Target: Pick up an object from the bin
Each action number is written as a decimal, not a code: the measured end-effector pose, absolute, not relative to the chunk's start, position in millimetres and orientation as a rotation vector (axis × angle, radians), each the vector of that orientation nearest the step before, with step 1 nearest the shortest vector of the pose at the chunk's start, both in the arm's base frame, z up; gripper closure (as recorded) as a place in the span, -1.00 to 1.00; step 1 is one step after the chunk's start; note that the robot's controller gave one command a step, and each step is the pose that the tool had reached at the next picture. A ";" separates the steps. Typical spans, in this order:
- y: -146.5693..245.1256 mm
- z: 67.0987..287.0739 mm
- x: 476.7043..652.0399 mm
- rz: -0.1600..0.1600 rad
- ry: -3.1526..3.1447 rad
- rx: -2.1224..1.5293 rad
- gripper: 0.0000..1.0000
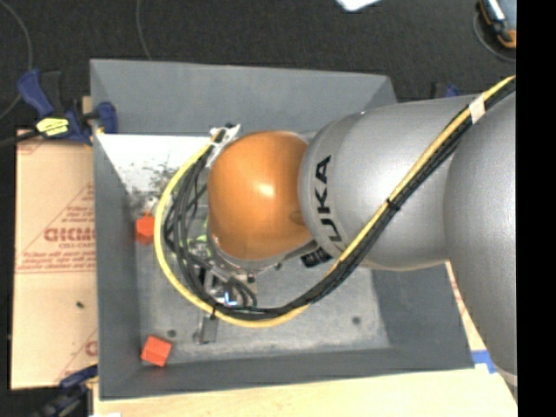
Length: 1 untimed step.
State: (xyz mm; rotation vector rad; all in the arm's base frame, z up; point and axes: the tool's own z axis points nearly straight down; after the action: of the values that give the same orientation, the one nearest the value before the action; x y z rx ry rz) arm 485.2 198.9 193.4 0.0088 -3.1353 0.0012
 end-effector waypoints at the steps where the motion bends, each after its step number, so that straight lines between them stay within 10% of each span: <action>1: 197.7 198.0 487.1 -0.002 -3.143 0.000 -1.00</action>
Offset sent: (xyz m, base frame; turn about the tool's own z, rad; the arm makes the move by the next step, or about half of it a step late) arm 0.0230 -0.0690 -0.0151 -0.0445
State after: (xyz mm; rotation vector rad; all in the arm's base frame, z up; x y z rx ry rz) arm 487.1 197.7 198.0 -0.0002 -3.1434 -0.0022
